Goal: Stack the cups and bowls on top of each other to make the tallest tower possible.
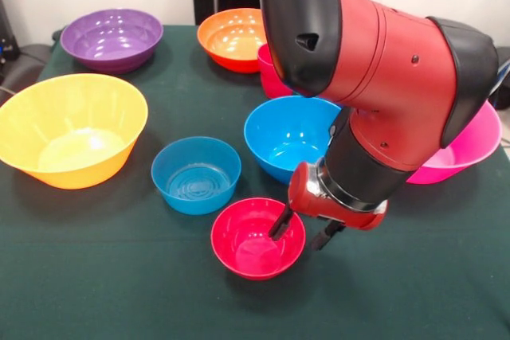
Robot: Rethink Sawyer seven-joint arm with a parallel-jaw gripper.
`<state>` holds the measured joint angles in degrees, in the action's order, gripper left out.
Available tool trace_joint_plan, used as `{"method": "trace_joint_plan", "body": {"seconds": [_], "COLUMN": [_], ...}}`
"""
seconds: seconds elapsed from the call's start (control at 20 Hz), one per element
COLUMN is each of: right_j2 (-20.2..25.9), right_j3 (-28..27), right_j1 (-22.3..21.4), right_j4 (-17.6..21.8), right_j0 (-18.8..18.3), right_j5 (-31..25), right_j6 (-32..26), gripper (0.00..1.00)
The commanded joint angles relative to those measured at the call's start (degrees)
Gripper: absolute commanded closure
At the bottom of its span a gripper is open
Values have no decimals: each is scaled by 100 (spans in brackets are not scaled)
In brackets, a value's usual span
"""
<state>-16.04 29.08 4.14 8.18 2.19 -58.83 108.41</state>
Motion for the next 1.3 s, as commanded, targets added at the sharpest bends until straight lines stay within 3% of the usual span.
{"method": "trace_joint_plan", "body": {"seconds": [0.05,1.1,1.3], "right_j2": [376,355,300], "right_j3": [601,558,859], "right_j1": [241,-170,-376], "right_j4": [-70,-433,-449], "right_j0": [9,118,142], "right_j5": [76,-503,-471], "right_j6": [813,543,498], "gripper": [0,0,0]}}
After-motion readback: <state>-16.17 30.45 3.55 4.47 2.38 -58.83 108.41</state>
